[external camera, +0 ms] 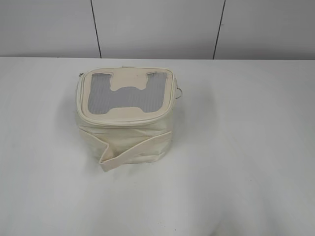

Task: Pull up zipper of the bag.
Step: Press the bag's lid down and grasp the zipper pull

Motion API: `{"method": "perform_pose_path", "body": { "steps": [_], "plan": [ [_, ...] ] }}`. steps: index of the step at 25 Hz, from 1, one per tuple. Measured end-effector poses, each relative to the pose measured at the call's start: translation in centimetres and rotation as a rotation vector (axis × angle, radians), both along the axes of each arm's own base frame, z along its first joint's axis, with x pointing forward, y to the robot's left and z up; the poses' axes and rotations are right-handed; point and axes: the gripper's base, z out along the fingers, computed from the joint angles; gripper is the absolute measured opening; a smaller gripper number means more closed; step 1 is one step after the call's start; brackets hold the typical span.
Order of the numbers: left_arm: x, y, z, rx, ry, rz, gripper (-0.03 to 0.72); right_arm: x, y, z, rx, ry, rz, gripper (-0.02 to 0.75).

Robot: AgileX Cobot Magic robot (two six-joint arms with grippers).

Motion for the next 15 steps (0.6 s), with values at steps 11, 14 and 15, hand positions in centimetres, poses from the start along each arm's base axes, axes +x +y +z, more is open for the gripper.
{"method": "perform_pose_path", "body": {
  "steps": [11,14,15],
  "plan": [
    [0.0,0.0,0.0,0.0,0.0,0.0,0.242,0.0,0.0,0.0,0.0,0.0,0.0,0.588],
    [0.0,0.0,0.0,0.0,0.0,0.0,0.242,0.0,0.0,0.0,0.0,0.0,0.0,0.588],
    [0.0,0.0,0.0,0.0,0.0,0.0,0.242,0.0,0.0,0.0,0.0,0.0,0.0,0.588]
  ]
}}
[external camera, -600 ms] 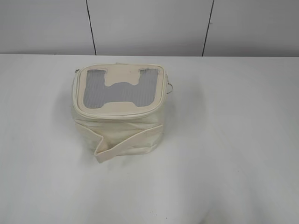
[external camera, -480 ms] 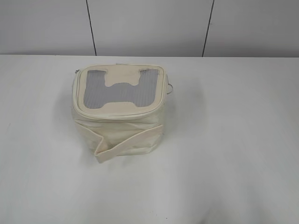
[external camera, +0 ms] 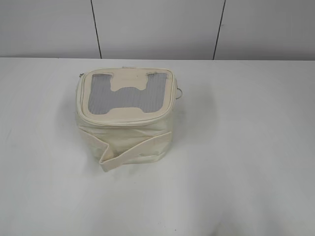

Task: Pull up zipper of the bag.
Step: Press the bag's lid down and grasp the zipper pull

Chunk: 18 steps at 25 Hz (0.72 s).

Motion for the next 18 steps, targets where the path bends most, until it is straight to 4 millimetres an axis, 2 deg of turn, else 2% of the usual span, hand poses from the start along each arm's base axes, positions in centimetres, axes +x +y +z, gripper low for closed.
{"method": "perform_pose_path", "body": {
  "steps": [14,18],
  "plan": [
    [0.0,0.0,0.0,0.0,0.0,0.0,0.242,0.0,0.3,0.0,0.028,0.004,0.024,0.582],
    [0.0,0.0,0.0,0.0,0.0,0.0,0.242,1.9,1.7,0.9,0.073,0.061,0.155,0.543]
  ]
}}
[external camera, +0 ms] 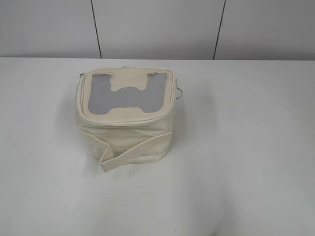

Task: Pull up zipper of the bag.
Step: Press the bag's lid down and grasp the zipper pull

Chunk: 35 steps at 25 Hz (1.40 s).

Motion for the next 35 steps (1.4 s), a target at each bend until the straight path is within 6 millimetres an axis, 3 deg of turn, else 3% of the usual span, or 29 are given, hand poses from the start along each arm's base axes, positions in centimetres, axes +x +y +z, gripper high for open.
{"method": "perform_pose_path", "body": {
  "steps": [3,6,13,17,22,25,29,35],
  "plan": [
    [0.0,0.0,0.0,0.0,0.0,0.0,0.242,3.2,1.4,1.3,0.057,-0.007,0.123,0.516],
    [0.0,0.0,0.0,0.0,0.0,0.0,0.242,7.7,2.8,2.2,0.08,0.0,0.236,0.506],
    [0.0,0.0,0.0,0.0,-0.001,-0.002,0.242,22.2,6.1,1.7,0.113,0.092,0.501,0.505],
    [0.0,0.0,0.0,0.0,-0.001,-0.002,0.242,30.2,10.5,0.9,0.093,0.121,0.684,0.505],
    [0.0,0.0,0.0,0.0,-0.001,-0.002,0.242,37.4,17.8,-1.5,0.123,0.153,0.907,0.505],
    [0.0,0.0,0.0,0.0,-0.001,-0.002,0.242,39.9,21.6,-2.9,0.136,0.182,0.995,0.505],
    [0.0,0.0,0.0,0.0,-0.001,-0.002,0.242,41.5,25.6,-4.9,0.115,0.209,1.056,0.505],
    [0.0,0.0,0.0,0.004,-0.001,0.001,0.242,42.5,28.2,-7.7,0.115,0.251,1.083,0.505]
  ]
}}
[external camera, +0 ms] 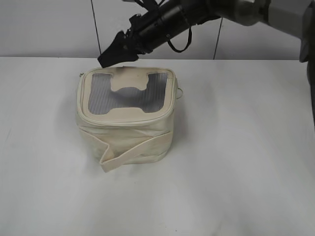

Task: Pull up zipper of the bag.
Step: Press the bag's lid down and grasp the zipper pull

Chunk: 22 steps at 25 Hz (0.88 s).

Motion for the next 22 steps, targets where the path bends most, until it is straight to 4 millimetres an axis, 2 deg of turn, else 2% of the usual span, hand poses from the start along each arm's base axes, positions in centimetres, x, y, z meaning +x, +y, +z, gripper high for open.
{"method": "perform_pose_path", "body": {
  "steps": [4,6,7,11,12,17,19,22],
  "plan": [
    [0.0,0.0,0.0,-0.005,0.0,-0.003,0.242,0.3,0.1,-1.8,-0.028,0.025,-0.002,0.489],
    [0.2,-0.1,0.0,-0.002,0.013,-0.004,0.242,0.4,0.1,-2.4,-0.039,0.039,-0.006,0.445],
    [0.4,-0.1,0.0,0.0,0.027,-0.004,0.242,0.4,0.1,-2.8,-0.046,0.047,-0.008,0.392],
    [2.4,-0.7,1.1,-0.004,0.093,-0.057,0.242,0.4,0.1,-2.8,-0.062,0.047,0.002,0.088],
    [3.4,-1.1,1.5,-0.021,0.101,-0.083,0.242,0.4,0.0,-2.8,-0.065,0.05,0.001,0.056],
    [10.0,-4.1,3.6,-0.144,0.06,-0.287,0.242,0.3,0.1,-2.8,-0.067,0.06,-0.001,0.053],
    [12.8,-5.5,3.7,-0.153,0.068,-0.361,0.242,0.3,0.1,-2.8,-0.07,0.061,0.001,0.053],
    [17.9,-7.4,3.0,-0.155,0.157,-0.467,0.242,0.2,0.1,-2.8,-0.07,0.064,0.005,0.053]
  ]
}}
